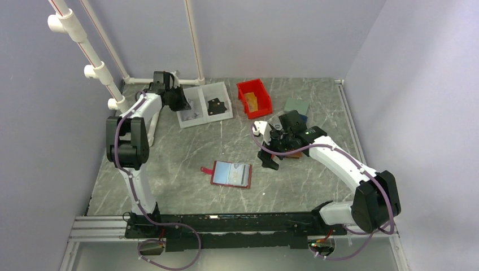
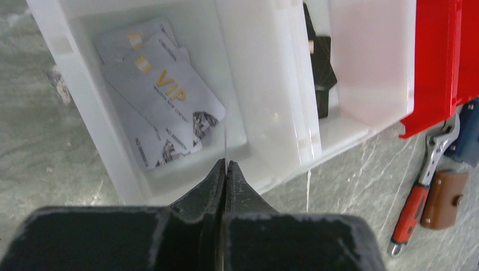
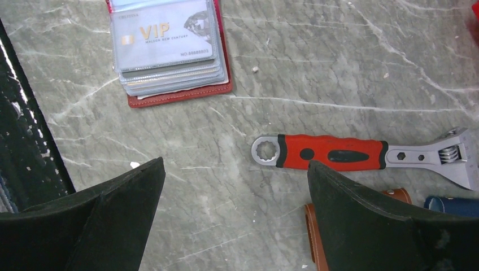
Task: Take the credit cards out of the card holder
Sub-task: Place the credit card in the storage box.
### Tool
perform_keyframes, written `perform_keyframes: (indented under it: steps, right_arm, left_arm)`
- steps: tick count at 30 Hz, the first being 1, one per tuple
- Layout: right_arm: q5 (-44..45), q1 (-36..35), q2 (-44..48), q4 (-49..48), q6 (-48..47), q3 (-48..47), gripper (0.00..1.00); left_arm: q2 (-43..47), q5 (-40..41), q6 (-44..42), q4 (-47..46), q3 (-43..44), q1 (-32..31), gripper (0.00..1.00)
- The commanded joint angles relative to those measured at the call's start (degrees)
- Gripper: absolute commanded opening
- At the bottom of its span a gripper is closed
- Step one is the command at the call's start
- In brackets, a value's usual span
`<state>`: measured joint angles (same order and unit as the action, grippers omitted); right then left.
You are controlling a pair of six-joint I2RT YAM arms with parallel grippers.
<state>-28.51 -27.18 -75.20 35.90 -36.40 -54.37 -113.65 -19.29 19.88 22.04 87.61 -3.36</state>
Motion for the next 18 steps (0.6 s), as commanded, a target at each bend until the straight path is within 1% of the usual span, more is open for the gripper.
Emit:
perform_keyframes:
  steps: [1,3,5,8,9,10,11,15,18]
  right_arm:
    - [-1.31,0.20,-0.26,-1.53,0.45,-1.71,1.00]
    - [-1.47,0.20,-0.42,-1.45,0.45,-1.71,1.00]
    - [-1.52,0.21,-0.58,-1.45,0.46,-1.66,1.00]
    - [-1.52,0.20,-0.75,-1.36,0.46,-1.66,1.00]
    - [-1.49,0.21,-0.82,-1.37,0.35,-1.62,1.00]
    - [-1.51,0.20,-0.83,-1.36,0.43,-1.62,1.00]
    - [-1.55,0.21,-0.86,-1.36,0.45,-1.69,1.00]
    - [-1.82,0.29,-0.91,-1.21,0.39,-1.71,1.00]
    - [-2.92,0.61,-0.34,-1.14,0.39,-1.71,1.00]
  left_arm:
    - [-3.20,3.14,2.12,1.51,5.97,0.02,0.05]
    - [-4.58,4.37,2.18,3.03,8.27,-0.07,0.07]
    - [-5.34,6.21,1.97,4.52,10.15,-0.07,0.11]
    - [-4.92,8.12,1.14,5.81,11.64,-0.07,0.13]
    - [-4.63,8.62,0.84,6.32,12.02,-0.07,0.15]
    - [-4.19,9.12,0.40,6.72,12.25,-0.14,0.19]
    - [-3.69,9.44,-0.04,7.17,12.54,-0.16,0.20]
    - [-0.45,9.05,-1.57,7.99,11.75,-0.17,0.20]
    - [4.17,6.72,-2.06,6.20,8.36,-0.69,0.20]
